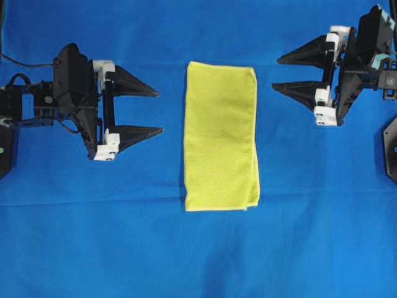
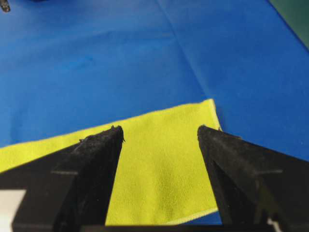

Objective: Fold the yellow towel.
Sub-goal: 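Grasp the strip's top corners with both grippers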

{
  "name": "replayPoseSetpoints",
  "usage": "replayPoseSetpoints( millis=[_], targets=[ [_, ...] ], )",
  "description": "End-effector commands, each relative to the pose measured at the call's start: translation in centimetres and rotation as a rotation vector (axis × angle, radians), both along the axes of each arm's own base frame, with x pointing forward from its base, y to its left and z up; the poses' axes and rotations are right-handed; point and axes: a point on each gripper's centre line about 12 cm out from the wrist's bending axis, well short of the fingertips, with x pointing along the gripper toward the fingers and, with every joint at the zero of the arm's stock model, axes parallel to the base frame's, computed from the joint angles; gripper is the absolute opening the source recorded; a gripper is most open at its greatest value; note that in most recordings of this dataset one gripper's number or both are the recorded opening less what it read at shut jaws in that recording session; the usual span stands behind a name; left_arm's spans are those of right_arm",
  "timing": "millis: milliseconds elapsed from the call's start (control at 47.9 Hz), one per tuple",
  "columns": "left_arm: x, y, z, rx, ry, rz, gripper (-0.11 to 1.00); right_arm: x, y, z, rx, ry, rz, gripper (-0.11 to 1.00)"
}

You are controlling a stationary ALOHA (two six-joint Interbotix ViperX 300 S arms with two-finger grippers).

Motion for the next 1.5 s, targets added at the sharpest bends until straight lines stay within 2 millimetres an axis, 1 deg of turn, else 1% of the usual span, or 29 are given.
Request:
replayPoseSetpoints(
  millis=[0,125,251,292,376,480,543,668,752,919,1044,1169,1253,1399,1483],
  targets=[
    [0.4,0.1,0.9,0.006,-0.033,0.000,0.88,0.2,0.0,0.7,-0.008,-0.027,0.004,0.65],
    [0.4,0.1,1.1,0.006,-0.039,0.002,0.88,0.2,0.0,0.8,-0.008,-0.027,0.003,0.65],
    [0.9,0.5,1.6,0.010,-0.050,0.010,0.87,0.6,-0.3,1.3,-0.010,-0.022,-0.009,0.65],
    [1.1,0.8,1.8,0.009,-0.053,0.021,0.87,0.9,-0.6,1.4,-0.011,-0.003,-0.023,0.65],
    [1.8,1.9,1.6,0.012,-0.036,0.050,0.87,1.6,-1.5,1.0,-0.005,0.063,-0.059,0.64],
    [3.2,3.8,0.9,0.031,0.031,0.089,0.87,2.5,-2.9,-0.3,0.006,0.177,-0.111,0.64],
    [4.0,4.8,0.2,0.038,0.071,0.106,0.87,3.3,-3.9,-1.4,0.012,0.255,-0.141,0.64],
    [5.7,6.9,-1.3,0.045,0.128,0.142,0.87,4.5,-5.2,-3.4,0.016,0.376,-0.172,0.64],
    [6.4,8.2,-2.8,0.041,0.163,0.167,0.87,5.4,-6.0,-4.9,0.013,0.443,-0.179,0.64],
    [7.1,10.9,-6.5,0.020,0.247,0.221,0.87,6.5,-7.3,-8.3,0.036,0.532,-0.185,0.64],
    [7.4,12.2,-8.7,0.007,0.278,0.249,0.87,6.9,-8.0,-10.0,0.046,0.561,-0.182,0.64],
    [8.0,13.4,-10.7,0.000,0.295,0.269,0.87,7.3,-8.4,-11.0,0.056,0.555,-0.173,0.64],
    [8.2,13.7,-11.6,-0.004,0.310,0.273,0.87,7.6,-8.4,-11.5,0.062,0.554,-0.163,0.64],
    [8.5,13.9,-12.4,-0.006,0.322,0.273,0.86,7.8,-8.4,-12.4,0.071,0.571,-0.159,0.64],
    [8.4,14.0,-12.6,-0.007,0.327,0.275,0.84,7.8,-8.4,-12.5,0.072,0.572,-0.158,0.62]
  ],
)
